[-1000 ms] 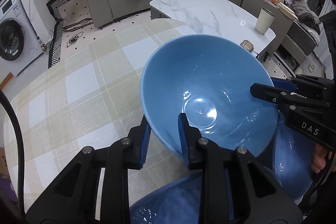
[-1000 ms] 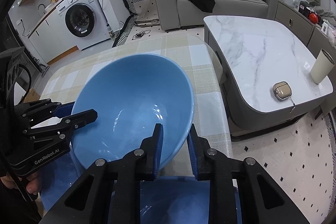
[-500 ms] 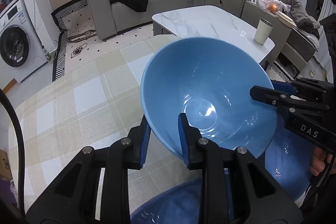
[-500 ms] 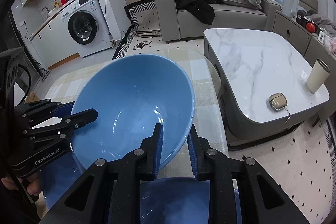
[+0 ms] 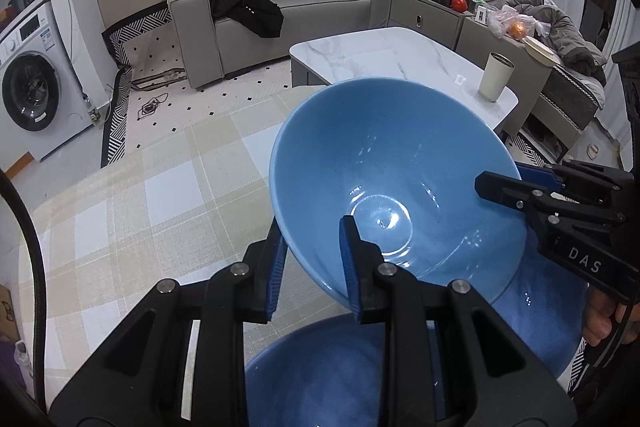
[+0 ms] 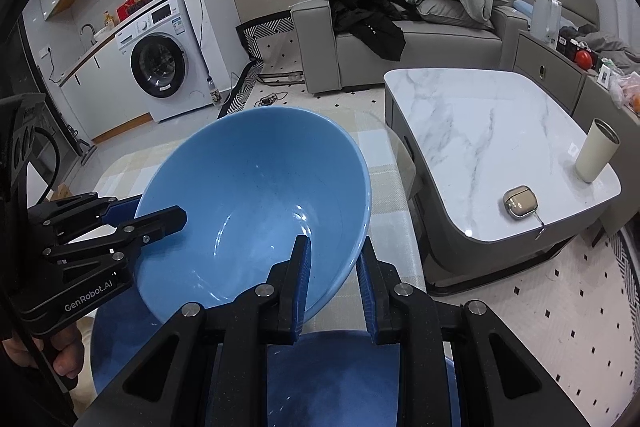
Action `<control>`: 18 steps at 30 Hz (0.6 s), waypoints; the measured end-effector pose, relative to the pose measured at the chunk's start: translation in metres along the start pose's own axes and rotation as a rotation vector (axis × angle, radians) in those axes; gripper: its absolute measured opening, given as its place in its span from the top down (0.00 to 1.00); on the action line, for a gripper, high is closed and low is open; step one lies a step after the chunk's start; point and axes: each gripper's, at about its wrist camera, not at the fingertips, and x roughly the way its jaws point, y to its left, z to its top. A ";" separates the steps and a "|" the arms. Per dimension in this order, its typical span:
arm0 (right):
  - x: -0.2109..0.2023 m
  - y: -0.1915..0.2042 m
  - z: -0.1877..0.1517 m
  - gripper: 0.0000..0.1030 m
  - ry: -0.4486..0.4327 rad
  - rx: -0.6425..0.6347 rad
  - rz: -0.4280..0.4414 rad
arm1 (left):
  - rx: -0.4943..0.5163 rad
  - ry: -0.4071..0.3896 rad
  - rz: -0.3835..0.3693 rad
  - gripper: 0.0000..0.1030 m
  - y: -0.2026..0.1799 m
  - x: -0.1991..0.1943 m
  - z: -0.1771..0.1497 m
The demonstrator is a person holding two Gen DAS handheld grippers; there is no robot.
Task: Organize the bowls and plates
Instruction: 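Lift the blue bowl with both grippers and carry it over another blue bowl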
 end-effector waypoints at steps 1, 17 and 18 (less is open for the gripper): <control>-0.003 0.001 0.000 0.77 -0.002 0.000 -0.002 | -0.002 -0.004 -0.002 0.78 0.000 -0.003 0.000; -0.066 0.017 -0.008 0.77 -0.088 -0.008 -0.008 | -0.010 -0.075 -0.020 0.78 -0.019 -0.073 -0.010; -0.071 0.020 -0.009 0.77 -0.096 -0.008 -0.005 | -0.010 -0.079 -0.019 0.78 -0.019 -0.079 -0.011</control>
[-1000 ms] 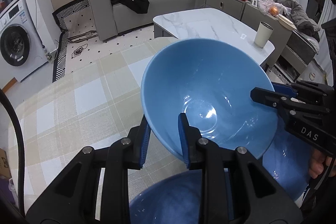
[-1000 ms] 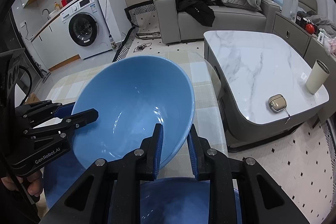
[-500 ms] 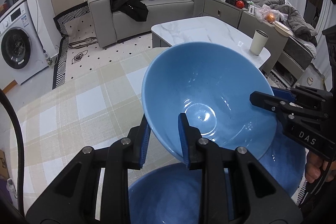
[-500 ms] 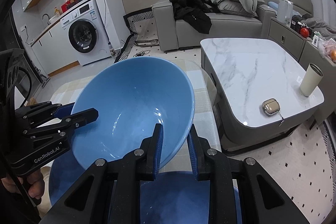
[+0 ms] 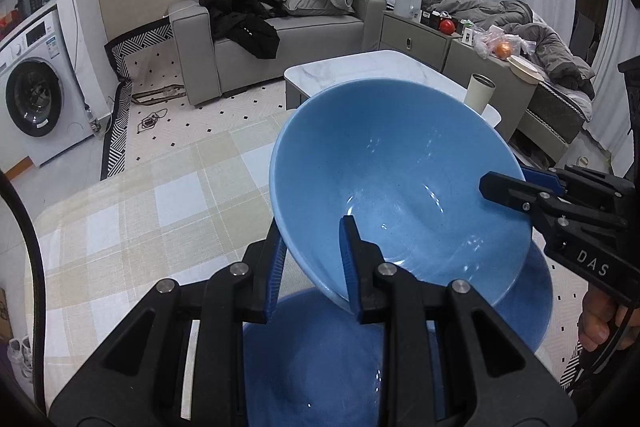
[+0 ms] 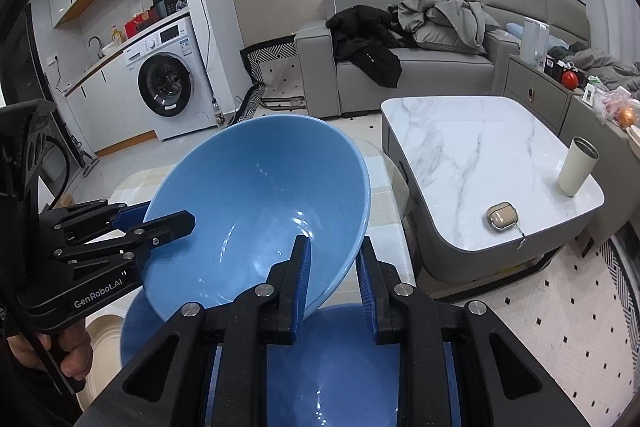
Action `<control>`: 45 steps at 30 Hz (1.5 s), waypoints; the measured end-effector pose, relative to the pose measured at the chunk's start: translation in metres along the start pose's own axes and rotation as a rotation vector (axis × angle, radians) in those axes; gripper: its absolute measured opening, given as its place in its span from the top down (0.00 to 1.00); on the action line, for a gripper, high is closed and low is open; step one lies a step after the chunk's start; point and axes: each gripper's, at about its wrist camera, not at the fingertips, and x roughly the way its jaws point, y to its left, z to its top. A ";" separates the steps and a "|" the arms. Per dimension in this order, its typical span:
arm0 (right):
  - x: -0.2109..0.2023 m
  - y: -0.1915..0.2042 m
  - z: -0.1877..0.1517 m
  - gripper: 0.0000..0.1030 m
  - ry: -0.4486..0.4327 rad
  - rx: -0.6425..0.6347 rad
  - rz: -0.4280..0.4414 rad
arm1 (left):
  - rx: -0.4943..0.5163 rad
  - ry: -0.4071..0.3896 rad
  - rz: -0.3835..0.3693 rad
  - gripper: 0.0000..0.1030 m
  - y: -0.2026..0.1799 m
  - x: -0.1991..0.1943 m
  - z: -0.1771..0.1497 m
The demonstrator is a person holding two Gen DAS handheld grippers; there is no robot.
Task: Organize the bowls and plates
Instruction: 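Lift the blue bowl with both grippers and carry it over another blue bowl, then lower the held blue bowl into the other blue bowl with both grippers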
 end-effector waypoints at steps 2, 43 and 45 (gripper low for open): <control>-0.007 0.003 -0.001 0.77 -0.009 0.000 0.006 | -0.002 -0.009 0.004 0.78 0.001 -0.012 -0.003; -0.069 0.085 -0.090 0.77 -0.084 0.033 0.090 | -0.055 -0.040 0.016 0.78 0.031 -0.140 -0.131; -0.071 0.089 -0.095 0.76 -0.085 0.036 0.090 | -0.066 -0.043 0.021 0.78 0.032 -0.134 -0.127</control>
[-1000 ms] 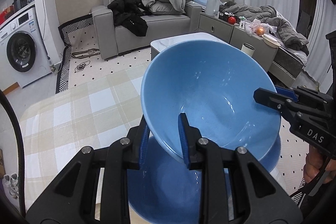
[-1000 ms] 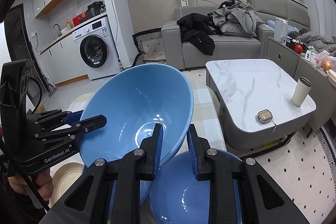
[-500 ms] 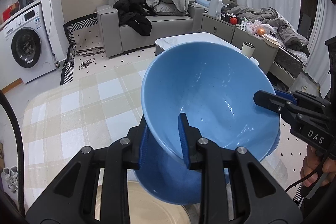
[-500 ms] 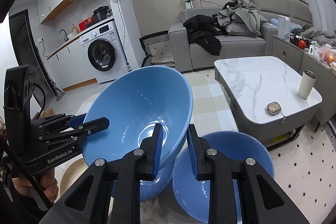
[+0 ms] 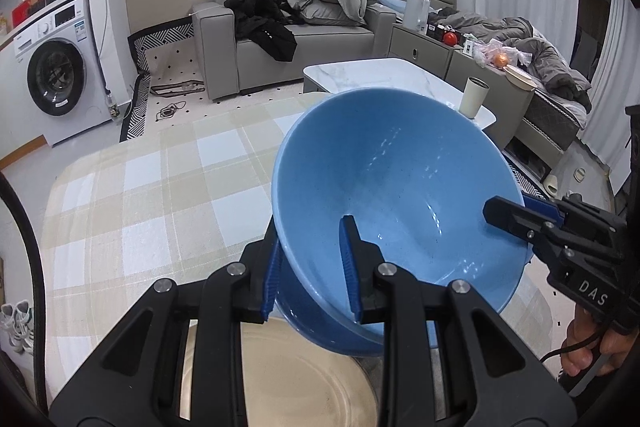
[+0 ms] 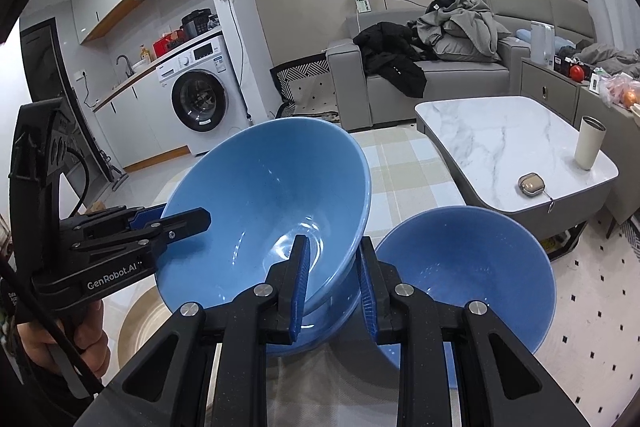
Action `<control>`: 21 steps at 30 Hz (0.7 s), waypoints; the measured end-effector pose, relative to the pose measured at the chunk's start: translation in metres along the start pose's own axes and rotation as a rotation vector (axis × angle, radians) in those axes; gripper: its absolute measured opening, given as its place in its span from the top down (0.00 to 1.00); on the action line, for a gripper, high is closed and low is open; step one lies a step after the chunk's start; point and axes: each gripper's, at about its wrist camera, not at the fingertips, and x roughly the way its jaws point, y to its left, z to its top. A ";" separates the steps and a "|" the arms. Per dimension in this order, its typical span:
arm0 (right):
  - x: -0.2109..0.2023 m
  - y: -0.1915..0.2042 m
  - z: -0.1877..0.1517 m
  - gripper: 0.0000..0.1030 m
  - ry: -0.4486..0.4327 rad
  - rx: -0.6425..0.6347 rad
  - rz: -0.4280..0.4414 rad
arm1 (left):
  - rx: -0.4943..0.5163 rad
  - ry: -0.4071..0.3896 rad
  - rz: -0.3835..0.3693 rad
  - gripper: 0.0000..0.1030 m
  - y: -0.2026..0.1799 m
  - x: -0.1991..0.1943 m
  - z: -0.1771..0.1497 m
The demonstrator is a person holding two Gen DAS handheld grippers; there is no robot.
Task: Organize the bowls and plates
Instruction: 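Lower the held blue bowl into the other blue bowl with both grippers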
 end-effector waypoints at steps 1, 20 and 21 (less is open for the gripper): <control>0.000 0.001 -0.001 0.76 -0.002 0.001 0.003 | -0.005 -0.002 0.001 0.78 0.002 -0.001 -0.003; 0.016 0.008 -0.027 0.76 0.011 -0.035 0.044 | -0.029 0.059 0.071 0.78 0.014 0.029 -0.028; 0.015 0.007 -0.027 0.76 0.010 -0.034 0.047 | -0.031 0.065 0.072 0.78 0.015 0.031 -0.030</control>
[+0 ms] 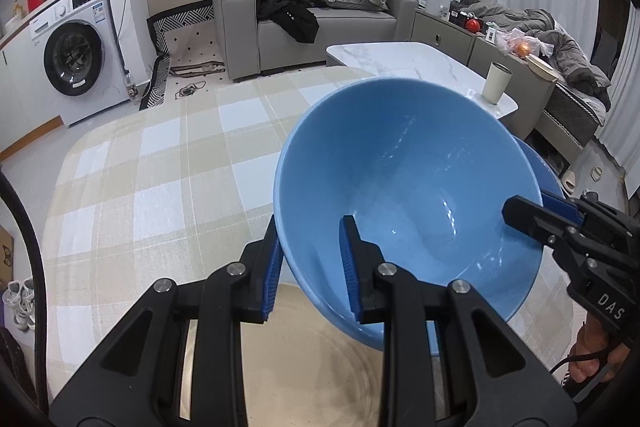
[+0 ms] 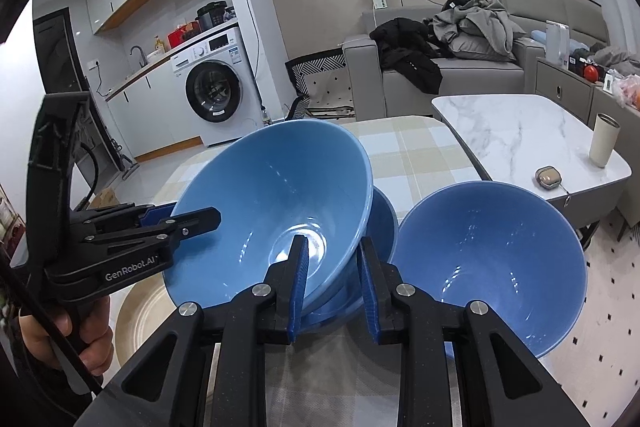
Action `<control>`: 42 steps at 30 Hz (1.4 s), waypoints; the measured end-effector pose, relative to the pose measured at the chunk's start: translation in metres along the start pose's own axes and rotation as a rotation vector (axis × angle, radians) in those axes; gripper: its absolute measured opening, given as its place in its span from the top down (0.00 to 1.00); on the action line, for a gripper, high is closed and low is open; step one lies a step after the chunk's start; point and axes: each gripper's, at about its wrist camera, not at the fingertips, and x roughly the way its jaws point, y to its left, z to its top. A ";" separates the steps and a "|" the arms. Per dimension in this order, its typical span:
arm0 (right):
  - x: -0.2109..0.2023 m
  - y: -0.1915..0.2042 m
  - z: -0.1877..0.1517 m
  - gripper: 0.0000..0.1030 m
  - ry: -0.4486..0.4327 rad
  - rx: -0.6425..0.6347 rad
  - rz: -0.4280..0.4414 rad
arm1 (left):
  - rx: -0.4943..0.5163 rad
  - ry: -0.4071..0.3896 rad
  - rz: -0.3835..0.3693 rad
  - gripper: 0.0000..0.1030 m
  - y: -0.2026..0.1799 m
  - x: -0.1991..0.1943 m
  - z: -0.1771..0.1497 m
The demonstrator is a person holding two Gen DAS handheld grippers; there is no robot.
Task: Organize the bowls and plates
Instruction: 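Lower the held blue bowl into the other blue bowl with both grippers, then open both grippers to release the nested bowl and pull back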
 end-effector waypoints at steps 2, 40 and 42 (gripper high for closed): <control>0.001 -0.003 -0.001 0.76 0.000 0.015 0.006 | -0.001 0.011 0.009 0.78 0.000 0.006 -0.002; 0.015 -0.009 -0.013 0.49 0.030 -0.080 -0.054 | -0.012 0.049 -0.003 0.30 0.006 0.042 -0.013; 0.013 -0.011 -0.012 0.28 0.033 -0.074 -0.046 | -0.018 0.025 0.000 0.23 0.005 0.032 -0.013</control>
